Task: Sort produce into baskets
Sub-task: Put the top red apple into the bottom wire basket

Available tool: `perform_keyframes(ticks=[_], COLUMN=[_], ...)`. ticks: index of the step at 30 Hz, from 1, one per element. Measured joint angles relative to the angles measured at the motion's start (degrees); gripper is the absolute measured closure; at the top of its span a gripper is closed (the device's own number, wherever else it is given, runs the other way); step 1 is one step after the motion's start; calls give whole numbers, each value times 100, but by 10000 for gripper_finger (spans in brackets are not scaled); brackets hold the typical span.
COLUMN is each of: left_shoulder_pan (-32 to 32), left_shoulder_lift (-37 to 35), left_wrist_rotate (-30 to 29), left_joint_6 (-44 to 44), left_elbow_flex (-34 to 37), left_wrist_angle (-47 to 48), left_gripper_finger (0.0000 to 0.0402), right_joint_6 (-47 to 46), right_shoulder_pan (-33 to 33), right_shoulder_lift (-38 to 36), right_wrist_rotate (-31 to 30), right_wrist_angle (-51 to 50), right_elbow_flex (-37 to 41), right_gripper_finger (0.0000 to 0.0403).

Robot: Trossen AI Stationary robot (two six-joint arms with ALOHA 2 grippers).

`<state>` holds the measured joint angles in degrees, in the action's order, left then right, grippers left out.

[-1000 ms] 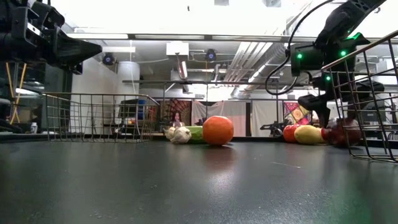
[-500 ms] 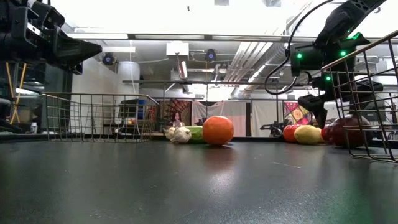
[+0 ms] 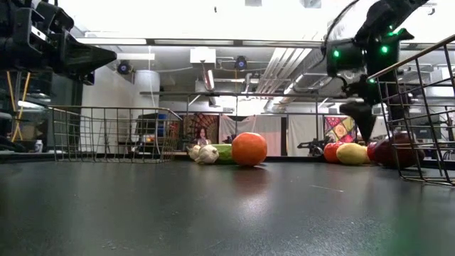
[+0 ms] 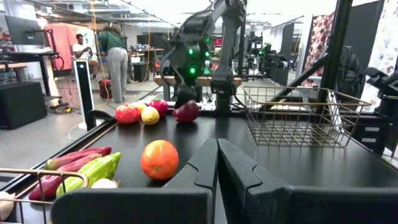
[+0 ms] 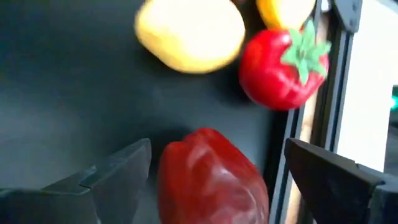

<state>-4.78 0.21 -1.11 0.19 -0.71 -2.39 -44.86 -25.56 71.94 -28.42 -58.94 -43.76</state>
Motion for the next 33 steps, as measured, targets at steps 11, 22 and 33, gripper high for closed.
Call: perform_keyframes(ticks=[11, 22, 33], left_shoulder_pan=[-2, -2, -2], left_shoulder_lift=[-2, -1, -2], left_wrist_rotate=[0, 0, 0], left_joint_6=[0, 0, -2], left_elbow_flex=[0, 0, 0], left_wrist_angle=[0, 0, 0], left_gripper_finger=[401, 401, 401], right_joint_6=[1142, 2162, 2861], right_shoulder_pan=[0, -119, -151], right_shoulder_lift=[-4, 376, 1106], right_wrist_rotate=[1259, 1526, 874], right_wrist_angle=[-1461, -1347, -381], right_elbow_flex=[-1100, -251, -40], right_gripper_finger=[40, 40, 40])
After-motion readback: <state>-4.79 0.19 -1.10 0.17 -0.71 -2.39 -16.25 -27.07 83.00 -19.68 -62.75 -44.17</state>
